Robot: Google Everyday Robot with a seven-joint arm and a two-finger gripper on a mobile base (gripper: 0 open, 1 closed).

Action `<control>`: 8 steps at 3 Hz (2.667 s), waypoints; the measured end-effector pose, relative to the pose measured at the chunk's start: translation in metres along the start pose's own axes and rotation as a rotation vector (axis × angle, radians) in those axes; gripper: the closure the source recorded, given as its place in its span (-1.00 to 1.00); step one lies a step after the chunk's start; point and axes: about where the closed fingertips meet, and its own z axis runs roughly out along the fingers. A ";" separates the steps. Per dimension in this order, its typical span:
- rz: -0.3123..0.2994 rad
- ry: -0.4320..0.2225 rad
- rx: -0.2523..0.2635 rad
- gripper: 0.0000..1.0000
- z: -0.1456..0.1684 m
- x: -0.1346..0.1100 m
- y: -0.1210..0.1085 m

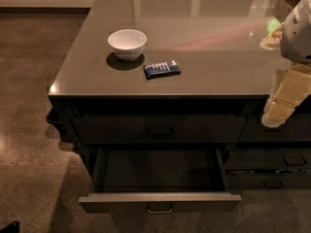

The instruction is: Close middle drawer

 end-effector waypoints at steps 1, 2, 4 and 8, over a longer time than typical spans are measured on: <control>0.000 0.000 0.000 -1.00 0.000 0.000 0.000; 0.030 -0.018 -0.070 -1.00 0.029 0.003 0.026; 0.044 -0.189 -0.368 -1.00 0.144 -0.008 0.134; 0.036 -0.287 -0.453 -1.00 0.263 -0.015 0.198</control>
Offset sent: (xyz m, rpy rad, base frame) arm -0.0823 0.0401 -0.1736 0.2100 0.3590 -0.0497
